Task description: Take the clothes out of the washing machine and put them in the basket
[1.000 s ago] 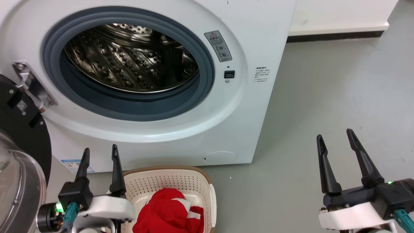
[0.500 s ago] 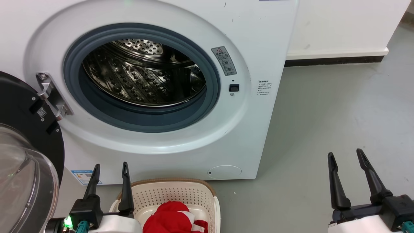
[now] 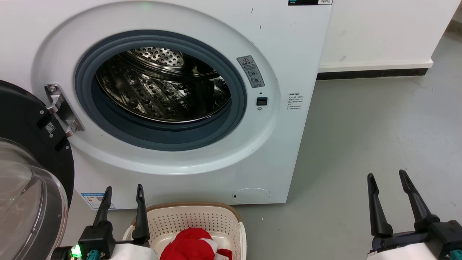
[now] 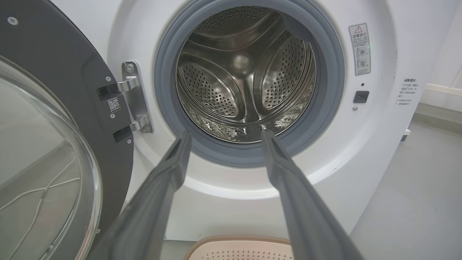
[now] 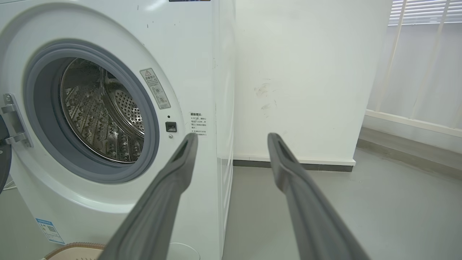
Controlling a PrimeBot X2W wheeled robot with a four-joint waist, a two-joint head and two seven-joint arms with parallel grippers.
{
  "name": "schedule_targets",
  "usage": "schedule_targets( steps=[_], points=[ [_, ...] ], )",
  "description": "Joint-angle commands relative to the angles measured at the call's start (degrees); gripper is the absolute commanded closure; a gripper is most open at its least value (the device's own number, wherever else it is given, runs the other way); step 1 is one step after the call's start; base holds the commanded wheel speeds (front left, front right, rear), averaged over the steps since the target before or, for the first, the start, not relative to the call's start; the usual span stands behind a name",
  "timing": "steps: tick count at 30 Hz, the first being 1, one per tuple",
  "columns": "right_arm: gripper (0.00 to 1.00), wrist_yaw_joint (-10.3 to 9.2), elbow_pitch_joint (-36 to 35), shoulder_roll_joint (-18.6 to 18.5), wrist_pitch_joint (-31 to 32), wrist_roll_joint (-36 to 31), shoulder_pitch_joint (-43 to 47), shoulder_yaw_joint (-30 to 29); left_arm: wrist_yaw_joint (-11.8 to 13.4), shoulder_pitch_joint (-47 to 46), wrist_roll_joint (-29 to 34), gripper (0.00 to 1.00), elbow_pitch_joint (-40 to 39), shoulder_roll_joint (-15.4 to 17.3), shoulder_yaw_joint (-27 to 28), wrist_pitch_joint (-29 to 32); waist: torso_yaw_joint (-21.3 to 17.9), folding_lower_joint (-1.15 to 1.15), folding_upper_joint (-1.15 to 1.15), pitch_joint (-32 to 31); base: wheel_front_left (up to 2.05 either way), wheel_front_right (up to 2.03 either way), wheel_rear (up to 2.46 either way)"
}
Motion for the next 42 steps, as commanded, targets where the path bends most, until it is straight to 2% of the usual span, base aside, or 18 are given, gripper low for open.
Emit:
schedule_targets(
  steps=[1,4,5,9,21,22,27,42],
  points=[
    [0.0,-0.05,0.19,0.03,-0.09,0.44,0.63,0.01,0.16,0.37,0.24,0.0,-0.31,-0.1,0.02,-0.15,-0.01,0.0,0.0,-0.01,0.0,0.0,0.0],
    [0.0,-0.06,0.22,0.03,-0.1,0.5,0.65,0.11,0.31,0.37,0.31,0.0,-0.38,-0.1,0.11,-0.15,-0.02,0.0,0.0,0.02,0.0,0.0,0.0],
    [1.0,0.0,0.08,0.0,0.01,0.31,0.04,0.12,0.15,0.07,0.13,1.0,-0.05,-0.01,0.07,0.0,-0.02,0.0,0.0,0.01,0.0,0.0,0.0],
    [1.0,0.0,2.06,0.04,0.08,0.48,0.36,0.31,-0.04,0.68,-0.19,1.0,2.24,-0.12,0.0,0.37,-0.02,0.01,0.0,0.01,0.0,0.0,0.0],
    [1.0,-0.01,4.54,-0.91,2.54,16.08,-1.81,0.73,-1.51,-1.39,-14.53,1.0,3.73,-0.11,1.1,4.0,0.18,0.01,0.0,0.12,0.0,0.0,0.0],
    [1.0,-0.01,5.19,-1.1,3.14,19.59,-2.37,0.78,-1.84,-1.75,-17.83,1.0,3.92,-0.1,1.23,4.7,0.23,0.01,0.0,0.15,0.0,0.0,0.0],
    [1.0,-0.01,6.34,-1.41,4.32,26.18,-3.38,0.83,-2.49,-2.46,-24.05,1.0,4.37,-0.1,1.55,6.1,0.32,0.01,0.0,0.2,0.0,0.0,0.0],
    [1.0,-0.01,8.77,-1.9,6.98,39.79,-5.43,0.7,-3.8,-4.17,-37.05,1.0,5.48,-0.08,2.35,9.18,0.55,0.01,0.0,0.33,0.0,0.0,0.0]
  ],
)
